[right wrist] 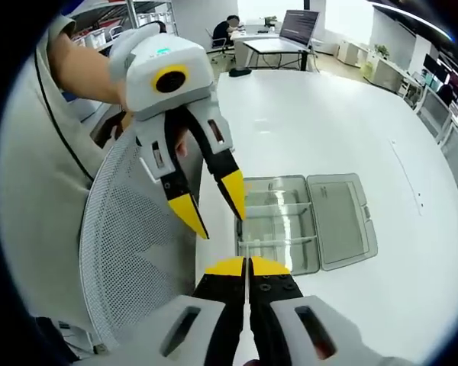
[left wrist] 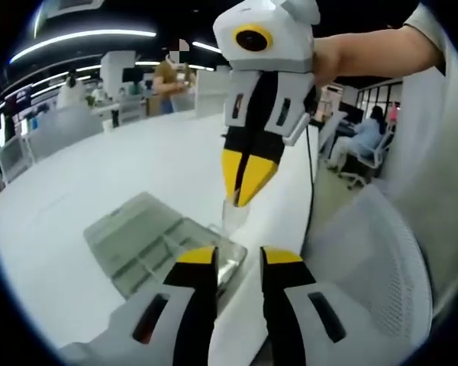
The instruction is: Insert the divider into the dual guide fixture by aligning both edges with the guide slots and pushing it downward to the bottom, including one-sided entry, uneven engagement, binding, and posture correction.
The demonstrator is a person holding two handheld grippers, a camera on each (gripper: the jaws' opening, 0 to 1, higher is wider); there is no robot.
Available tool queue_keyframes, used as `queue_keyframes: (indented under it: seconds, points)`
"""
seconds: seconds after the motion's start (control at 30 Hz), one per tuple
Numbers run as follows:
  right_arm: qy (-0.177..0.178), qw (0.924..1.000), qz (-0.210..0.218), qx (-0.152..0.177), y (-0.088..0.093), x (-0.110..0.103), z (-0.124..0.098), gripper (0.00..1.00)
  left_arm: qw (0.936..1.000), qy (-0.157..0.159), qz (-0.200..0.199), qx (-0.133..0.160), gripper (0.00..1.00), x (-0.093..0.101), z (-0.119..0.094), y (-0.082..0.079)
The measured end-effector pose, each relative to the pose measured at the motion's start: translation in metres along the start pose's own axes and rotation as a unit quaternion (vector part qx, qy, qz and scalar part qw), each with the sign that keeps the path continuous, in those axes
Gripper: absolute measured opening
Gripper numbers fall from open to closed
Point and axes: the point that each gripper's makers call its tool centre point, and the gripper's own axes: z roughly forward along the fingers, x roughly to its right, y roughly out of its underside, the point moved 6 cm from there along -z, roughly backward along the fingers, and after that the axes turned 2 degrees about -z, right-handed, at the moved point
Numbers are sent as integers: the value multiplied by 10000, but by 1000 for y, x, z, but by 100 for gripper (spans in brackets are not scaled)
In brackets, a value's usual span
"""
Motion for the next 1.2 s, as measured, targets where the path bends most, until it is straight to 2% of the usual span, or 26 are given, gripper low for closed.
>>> queue_keyframes:
  seconds: [0.67,1.2]
  points:
    - [197,9992,-59,-345,2,20,17,0,9994,-322,-142,31,39,-7,-8,4]
    - [227,9979,-230,-557,5,26,28,0,9973,-564,-469,21,55,-12,-11,10]
